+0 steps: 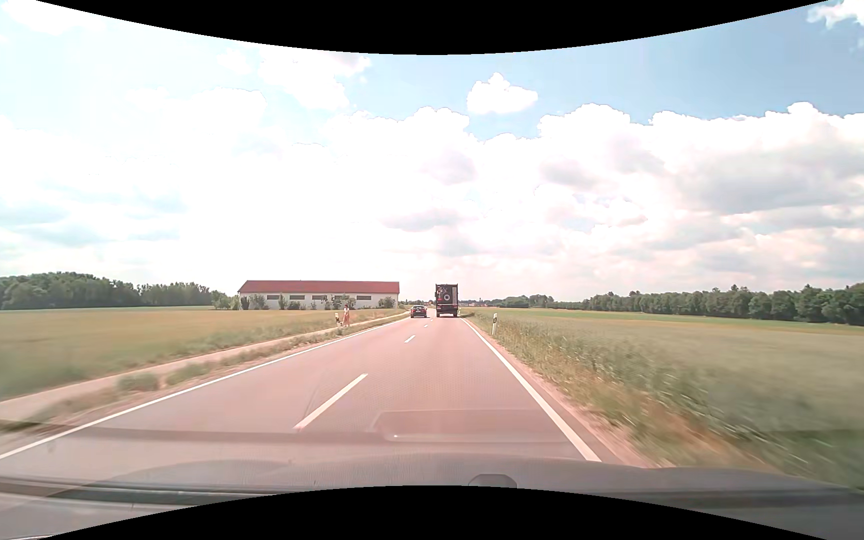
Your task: Follow the waypoints while adhering to traffic rules and regulations
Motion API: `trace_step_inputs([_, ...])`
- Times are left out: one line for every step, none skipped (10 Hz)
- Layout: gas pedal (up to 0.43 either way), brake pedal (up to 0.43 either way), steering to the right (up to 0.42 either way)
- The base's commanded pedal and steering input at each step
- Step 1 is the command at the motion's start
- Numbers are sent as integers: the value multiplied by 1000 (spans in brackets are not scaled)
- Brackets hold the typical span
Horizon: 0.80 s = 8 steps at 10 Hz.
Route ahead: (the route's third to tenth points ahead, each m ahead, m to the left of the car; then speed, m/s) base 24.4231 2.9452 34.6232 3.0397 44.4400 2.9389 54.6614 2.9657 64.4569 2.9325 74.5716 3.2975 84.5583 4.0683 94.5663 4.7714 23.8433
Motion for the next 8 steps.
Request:
trace_step_inputs([689, 0, -5])
trace_step_inputs([689, 0, -5])
trace_step_inputs([681, 0, -5])
trace_step_inputs([650, 0, -5])
trace_step_inputs([650, 0, -5])
trace_step_inputs([650, 0, -5])
trace_step_inputs([650, 0, -5])
trace_step_inputs([650, 0, -5])
